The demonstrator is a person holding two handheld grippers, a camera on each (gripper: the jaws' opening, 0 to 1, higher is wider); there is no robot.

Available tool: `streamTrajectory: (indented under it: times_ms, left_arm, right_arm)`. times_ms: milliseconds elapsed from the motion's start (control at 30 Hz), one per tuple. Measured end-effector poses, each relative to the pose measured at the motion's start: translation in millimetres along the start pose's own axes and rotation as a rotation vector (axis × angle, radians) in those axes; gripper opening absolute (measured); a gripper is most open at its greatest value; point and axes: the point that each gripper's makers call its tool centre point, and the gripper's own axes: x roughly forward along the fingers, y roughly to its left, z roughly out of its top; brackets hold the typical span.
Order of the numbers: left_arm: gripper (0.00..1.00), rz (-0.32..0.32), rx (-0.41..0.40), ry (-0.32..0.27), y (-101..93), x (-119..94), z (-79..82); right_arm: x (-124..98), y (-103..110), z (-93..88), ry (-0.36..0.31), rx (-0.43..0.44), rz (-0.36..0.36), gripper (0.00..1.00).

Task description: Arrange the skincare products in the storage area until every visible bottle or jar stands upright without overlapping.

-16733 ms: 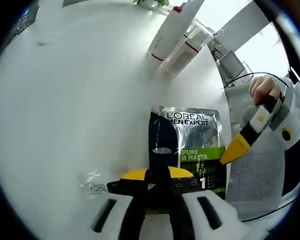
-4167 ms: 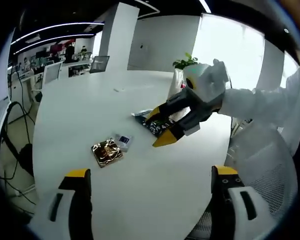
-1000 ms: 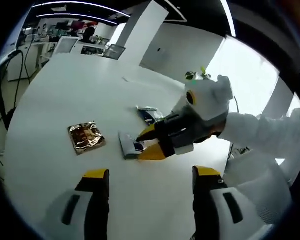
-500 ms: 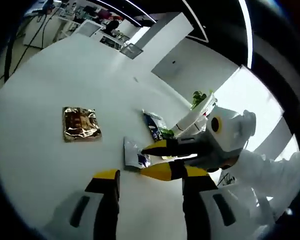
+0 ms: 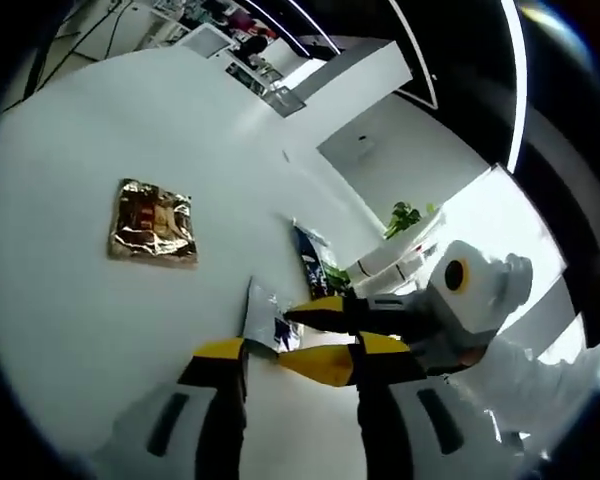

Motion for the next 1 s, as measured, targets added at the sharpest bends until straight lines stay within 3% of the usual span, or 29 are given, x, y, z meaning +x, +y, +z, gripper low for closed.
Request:
streamTrajectory:
  times_ms: [233, 567, 1000]
  left_arm:
    - [0.26, 0.022, -0.013, -0.025, 4.4, 5, 2.6]
    - [0.0, 0.045, -0.028, -0.091, 15.9, 6, 7.4]
    - [0.0, 0.033, -0.034, -0.09, 15.1, 4, 7.9]
  right_arm:
    - [-2, 2, -2.4, -0.001, -0.001, 0.002, 0.2]
    - [-4, 4, -3.0, -0.01, 0.027, 0.006, 0.2]
    - [-8, 7, -7.6, 0.008, -0.018, 0.013, 0.24]
